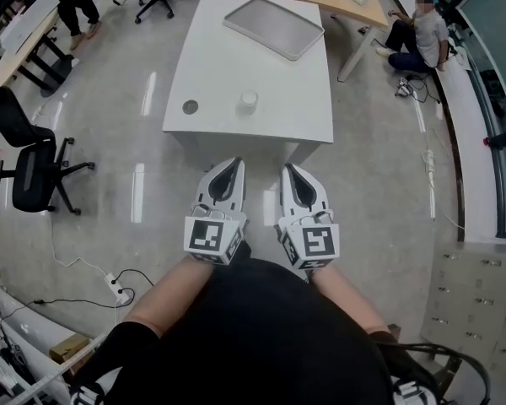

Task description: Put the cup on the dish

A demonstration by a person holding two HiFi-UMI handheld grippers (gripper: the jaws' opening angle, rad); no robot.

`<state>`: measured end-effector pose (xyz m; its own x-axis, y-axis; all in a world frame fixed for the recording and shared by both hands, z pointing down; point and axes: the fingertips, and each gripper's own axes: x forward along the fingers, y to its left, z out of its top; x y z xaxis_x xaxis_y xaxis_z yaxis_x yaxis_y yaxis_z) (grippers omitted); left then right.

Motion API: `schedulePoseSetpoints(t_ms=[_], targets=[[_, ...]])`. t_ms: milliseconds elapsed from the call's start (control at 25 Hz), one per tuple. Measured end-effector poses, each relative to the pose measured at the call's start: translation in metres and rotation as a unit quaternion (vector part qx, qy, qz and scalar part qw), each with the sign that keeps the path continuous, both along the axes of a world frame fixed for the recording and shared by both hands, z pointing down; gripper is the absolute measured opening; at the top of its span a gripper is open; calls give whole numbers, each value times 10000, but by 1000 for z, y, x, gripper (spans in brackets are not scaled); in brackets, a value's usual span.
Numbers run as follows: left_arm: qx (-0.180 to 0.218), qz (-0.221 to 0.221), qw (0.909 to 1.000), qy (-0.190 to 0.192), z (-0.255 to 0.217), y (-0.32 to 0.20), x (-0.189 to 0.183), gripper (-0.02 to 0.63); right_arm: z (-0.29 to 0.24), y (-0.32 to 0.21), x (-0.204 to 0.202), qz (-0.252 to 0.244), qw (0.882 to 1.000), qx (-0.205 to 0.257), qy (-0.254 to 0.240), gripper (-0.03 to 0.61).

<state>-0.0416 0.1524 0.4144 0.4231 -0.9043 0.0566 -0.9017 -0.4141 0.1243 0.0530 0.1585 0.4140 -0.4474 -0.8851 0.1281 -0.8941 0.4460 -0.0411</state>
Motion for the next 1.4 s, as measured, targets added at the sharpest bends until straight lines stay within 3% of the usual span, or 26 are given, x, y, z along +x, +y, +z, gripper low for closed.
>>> schedulePoseSetpoints(t_ms=[320, 760, 1400], targets=[[49, 273, 9996, 2, -1, -65, -37, 8, -4, -68, -41, 247, 9997, -13, 31, 12], [-142, 219, 9997, 11, 12, -121, -33, 7, 5, -128, -28, 314, 9994, -142, 16, 12], [-197, -358, 9985, -361, 20, -287, -2, 8, 15, -302, -16, -646, 9977, -170, -58, 12]])
